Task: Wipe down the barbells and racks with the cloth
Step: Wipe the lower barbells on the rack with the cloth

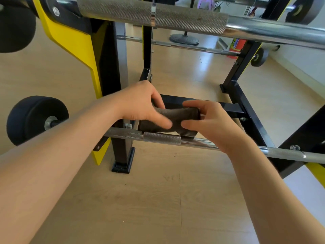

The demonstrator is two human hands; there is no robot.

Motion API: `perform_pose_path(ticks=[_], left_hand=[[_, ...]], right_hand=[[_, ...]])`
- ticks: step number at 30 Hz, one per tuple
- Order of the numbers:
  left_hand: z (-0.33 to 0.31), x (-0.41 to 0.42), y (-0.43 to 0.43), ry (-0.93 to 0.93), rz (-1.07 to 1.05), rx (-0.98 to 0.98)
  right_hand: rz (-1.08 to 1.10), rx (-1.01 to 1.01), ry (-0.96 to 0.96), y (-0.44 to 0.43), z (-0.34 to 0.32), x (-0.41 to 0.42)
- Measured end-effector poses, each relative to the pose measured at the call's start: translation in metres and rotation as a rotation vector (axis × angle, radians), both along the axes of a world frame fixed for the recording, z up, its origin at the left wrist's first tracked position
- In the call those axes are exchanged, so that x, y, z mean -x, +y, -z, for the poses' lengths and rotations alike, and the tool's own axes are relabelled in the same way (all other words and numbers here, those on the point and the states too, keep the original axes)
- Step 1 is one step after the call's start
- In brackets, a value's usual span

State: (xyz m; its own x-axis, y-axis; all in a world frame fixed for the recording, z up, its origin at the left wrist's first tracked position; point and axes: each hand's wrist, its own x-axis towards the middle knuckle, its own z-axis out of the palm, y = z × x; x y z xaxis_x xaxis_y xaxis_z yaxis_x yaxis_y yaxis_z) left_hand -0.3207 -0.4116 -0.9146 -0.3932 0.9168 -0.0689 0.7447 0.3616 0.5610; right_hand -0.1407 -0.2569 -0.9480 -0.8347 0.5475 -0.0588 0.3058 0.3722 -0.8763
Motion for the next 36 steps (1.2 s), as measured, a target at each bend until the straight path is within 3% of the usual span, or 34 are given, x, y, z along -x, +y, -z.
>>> perform_pose_path(ticks=[2, 4, 7, 9, 10, 12, 14, 16, 17, 20, 24, 28, 31, 36], left_hand=[[0.005, -0.001, 0.002, 0.135, -0.010, 0.028], [0.007, -0.002, 0.004, 0.092, -0.031, -0.003], [0.003, -0.001, 0.004, -0.020, -0.068, -0.012], [0.004, 0.001, 0.005, -0.017, -0.106, -0.003], [0.006, 0.003, 0.006, 0.008, -0.096, 0.024], [0.011, 0.004, 0.005, 0.105, -0.041, 0.120], [0.018, 0.003, 0.002, 0.203, -0.008, 0.216], [0.022, 0.004, 0.001, 0.202, 0.024, 0.254], [0.023, 0.005, 0.000, 0.181, 0.027, 0.254], [0.023, 0.012, 0.001, 0.140, 0.011, 0.292], [0.028, 0.013, 0.003, 0.172, 0.070, 0.478], [0.034, 0.014, 0.000, 0.229, 0.136, 0.607], [0.034, 0.017, -0.004, 0.239, 0.127, 0.620], [0.035, 0.020, -0.013, 0.237, 0.068, 0.592]], right_hand=[[0.053, -0.302, -0.074, -0.002, 0.000, 0.000], [0.108, -0.354, -0.030, -0.006, -0.003, 0.002], [0.140, -0.036, 0.100, -0.013, -0.006, 0.004], [0.137, 0.218, 0.163, -0.018, -0.006, 0.004], [0.121, 0.253, 0.161, -0.019, -0.001, 0.005], [0.106, 0.000, 0.064, -0.023, 0.013, 0.009], [0.137, -0.505, -0.062, -0.032, 0.033, 0.013], [0.148, -0.922, -0.030, -0.044, 0.045, 0.017], [0.088, -0.961, -0.004, -0.049, 0.048, 0.020], [-0.290, -0.758, -0.106, -0.062, 0.055, 0.035], [-0.427, -1.254, -0.170, -0.062, 0.079, 0.058], [-0.407, -1.400, -0.146, -0.056, 0.086, 0.065], [-0.372, -1.321, -0.169, -0.060, 0.084, 0.065], [-0.473, -0.760, -0.372, -0.047, 0.058, 0.089]])
